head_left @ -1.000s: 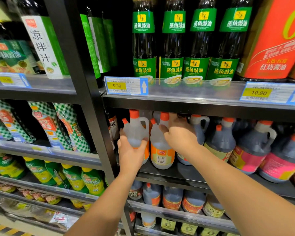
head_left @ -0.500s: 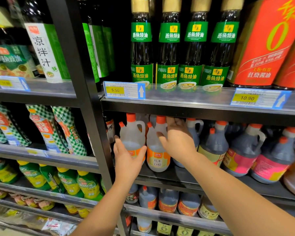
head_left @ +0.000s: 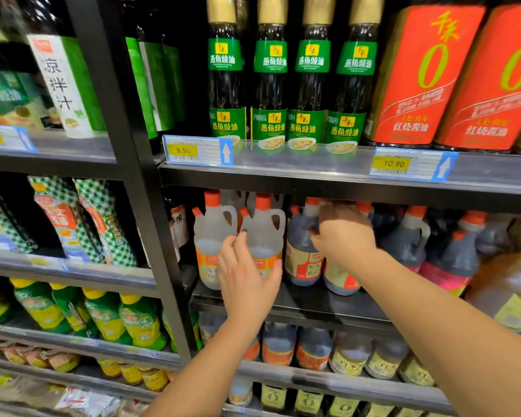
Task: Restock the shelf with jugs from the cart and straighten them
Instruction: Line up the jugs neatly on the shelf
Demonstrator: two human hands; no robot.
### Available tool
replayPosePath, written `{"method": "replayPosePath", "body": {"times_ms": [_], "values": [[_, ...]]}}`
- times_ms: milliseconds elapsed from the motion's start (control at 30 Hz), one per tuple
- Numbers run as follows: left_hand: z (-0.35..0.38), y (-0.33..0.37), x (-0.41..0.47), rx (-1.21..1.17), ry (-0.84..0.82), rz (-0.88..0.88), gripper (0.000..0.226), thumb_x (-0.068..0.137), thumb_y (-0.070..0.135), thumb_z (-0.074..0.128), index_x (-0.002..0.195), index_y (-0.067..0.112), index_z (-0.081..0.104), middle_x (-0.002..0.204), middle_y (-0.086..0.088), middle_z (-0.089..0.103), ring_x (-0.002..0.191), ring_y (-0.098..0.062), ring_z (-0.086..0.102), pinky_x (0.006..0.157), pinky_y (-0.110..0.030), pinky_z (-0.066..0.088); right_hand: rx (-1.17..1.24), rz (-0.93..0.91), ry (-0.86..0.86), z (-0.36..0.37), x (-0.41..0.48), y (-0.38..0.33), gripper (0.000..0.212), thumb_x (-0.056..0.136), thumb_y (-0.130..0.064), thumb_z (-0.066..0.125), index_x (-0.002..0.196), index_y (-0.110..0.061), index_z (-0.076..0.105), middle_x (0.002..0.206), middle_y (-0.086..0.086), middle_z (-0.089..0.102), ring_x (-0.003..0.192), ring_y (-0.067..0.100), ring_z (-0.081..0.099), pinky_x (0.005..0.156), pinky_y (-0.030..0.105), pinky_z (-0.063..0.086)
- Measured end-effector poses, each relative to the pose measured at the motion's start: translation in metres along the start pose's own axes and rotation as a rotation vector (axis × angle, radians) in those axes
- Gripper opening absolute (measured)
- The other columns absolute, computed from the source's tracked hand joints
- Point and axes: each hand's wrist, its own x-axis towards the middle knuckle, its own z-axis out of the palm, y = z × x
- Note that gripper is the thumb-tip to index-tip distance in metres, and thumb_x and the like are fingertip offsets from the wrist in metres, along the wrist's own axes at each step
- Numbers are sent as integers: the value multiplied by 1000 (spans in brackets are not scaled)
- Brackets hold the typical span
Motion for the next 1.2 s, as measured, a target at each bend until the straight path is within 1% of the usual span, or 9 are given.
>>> {"method": "replayPosePath", "body": {"times_ms": [133,200,367,533,700,800,867,1033,1200], "values": [[15,15,10,102,-9,-86,79,79,46,74,136,6,39,131,-15,41,119,-34,40,95,-42,41,90,98,-270,-6,24,-6,42,98,-39,45,130,-13,53,119,14,57,110,29,54,93,38,44],[19,19,12,136,-4,-133,74,77,47,75,129,6,42,125,-14,42,115,-33,43,90,-40,42,218,179,-362,-9,30,-5,53,103,-45,33,143,-11,39,140,17,46,127,33,45,103,40,37],[22,21,12,147,11,-143,62,78,32,77,125,8,44,122,-13,42,113,-33,44,84,-37,44,426,205,-607,-8,37,-2,53,107,-36,23,149,-5,29,153,18,32,139,33,32,109,38,27],[19,18,12,166,-16,-130,61,83,33,73,131,10,43,121,-12,40,112,-31,42,85,-35,42,564,227,-600,-10,43,-8,52,107,-32,23,151,-5,17,158,16,17,143,30,21,110,33,20],[19,15,9,173,-21,-115,63,84,35,73,133,10,43,121,-12,41,112,-31,44,85,-36,44,541,250,-649,-9,40,-4,58,106,-40,24,151,-4,23,157,16,23,142,30,25,111,35,20],[20,12,10,186,-25,-104,63,85,36,73,133,9,43,120,-11,40,111,-30,43,84,-35,44,499,238,-620,-6,36,1,61,104,-47,25,147,-4,34,144,20,40,132,29,38,106,36,28],[21,11,11,195,-27,-106,63,84,37,73,132,9,43,121,-11,41,111,-30,43,84,-36,45,425,197,-567,-4,33,3,56,104,-45,28,140,-5,45,113,20,52,111,23,46,90,32,33],[22,8,11,245,-6,-85,63,82,43,73,130,11,46,116,-9,44,107,-28,48,72,-37,50,348,138,-293,0,25,7,46,100,-51,38,117,-13,58,94,7,50,83,22,45,74,28,34],[21,6,10,326,33,-63,59,80,50,73,120,13,49,107,-6,49,98,-26,54,63,-36,49,323,114,-293,3,20,9,48,100,-51,37,103,-11,63,75,2,47,80,23,50,70,26,33]]}}
